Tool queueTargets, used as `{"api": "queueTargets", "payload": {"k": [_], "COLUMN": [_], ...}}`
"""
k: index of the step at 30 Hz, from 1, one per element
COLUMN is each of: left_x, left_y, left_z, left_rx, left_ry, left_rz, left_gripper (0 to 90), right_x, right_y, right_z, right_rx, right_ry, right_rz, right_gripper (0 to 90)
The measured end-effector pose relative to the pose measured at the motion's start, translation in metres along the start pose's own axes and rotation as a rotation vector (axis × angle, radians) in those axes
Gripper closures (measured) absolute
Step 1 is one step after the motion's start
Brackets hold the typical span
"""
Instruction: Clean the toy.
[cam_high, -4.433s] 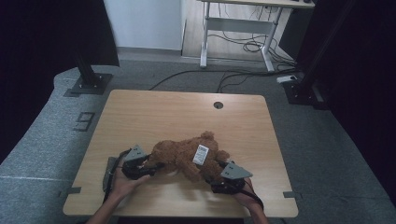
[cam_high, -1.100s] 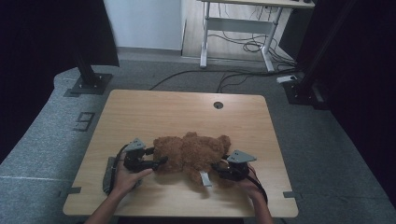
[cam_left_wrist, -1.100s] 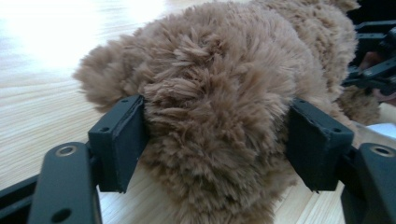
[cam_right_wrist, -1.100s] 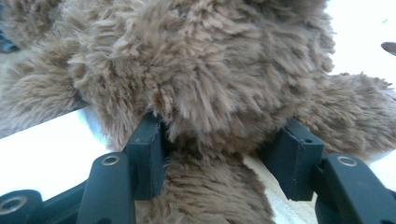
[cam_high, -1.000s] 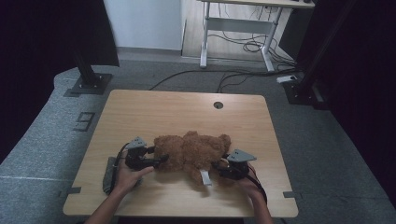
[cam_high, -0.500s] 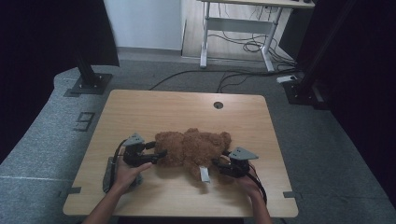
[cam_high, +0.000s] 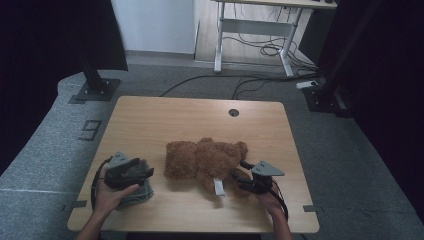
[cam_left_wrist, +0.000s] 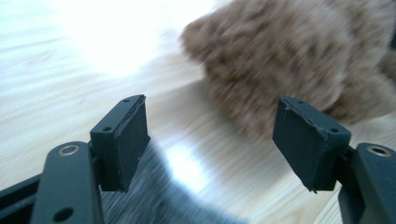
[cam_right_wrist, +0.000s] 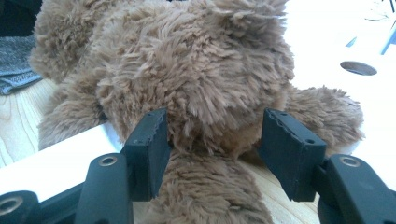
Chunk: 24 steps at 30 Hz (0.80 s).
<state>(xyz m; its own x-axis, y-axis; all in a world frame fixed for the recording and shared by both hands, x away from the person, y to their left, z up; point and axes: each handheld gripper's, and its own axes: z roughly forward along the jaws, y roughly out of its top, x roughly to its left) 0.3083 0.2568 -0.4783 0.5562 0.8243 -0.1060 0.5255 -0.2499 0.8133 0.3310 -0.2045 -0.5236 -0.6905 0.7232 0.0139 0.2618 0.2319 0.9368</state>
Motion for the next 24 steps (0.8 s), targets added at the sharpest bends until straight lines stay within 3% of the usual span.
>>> {"api": "queueTargets", "payload": {"k": [6,9,12,19,24], "left_x": [0.008,0.012,0.014,0.015,0.014], "left_y": [-0.018,-0.025,-0.030,-0.037,-0.038], "left_z": [-0.001,0.010,0.018,0.037,0.039], "left_rx": [0.072,0.147,0.189,0.269,0.267], "left_ry": [0.090,0.129,0.160,0.160,0.153], "left_rz": [0.009,0.014,0.018,0.022,0.015], "left_gripper": [23.4,20.8,20.1,22.7,30.7], "right_x": [0.001,0.001,0.001,0.000,0.001], "right_y": [-0.003,-0.004,-0.004,-0.007,-0.007], "right_z": [0.000,0.000,0.000,0.000,0.000], "right_rx": [0.013,0.012,0.014,0.017,0.021], "right_ry": [0.000,0.000,0.001,0.000,-0.003], "right_rz": [-0.002,0.001,-0.003,0.002,0.002], "right_gripper": [41.0,40.5,40.5,40.5,40.3]}}
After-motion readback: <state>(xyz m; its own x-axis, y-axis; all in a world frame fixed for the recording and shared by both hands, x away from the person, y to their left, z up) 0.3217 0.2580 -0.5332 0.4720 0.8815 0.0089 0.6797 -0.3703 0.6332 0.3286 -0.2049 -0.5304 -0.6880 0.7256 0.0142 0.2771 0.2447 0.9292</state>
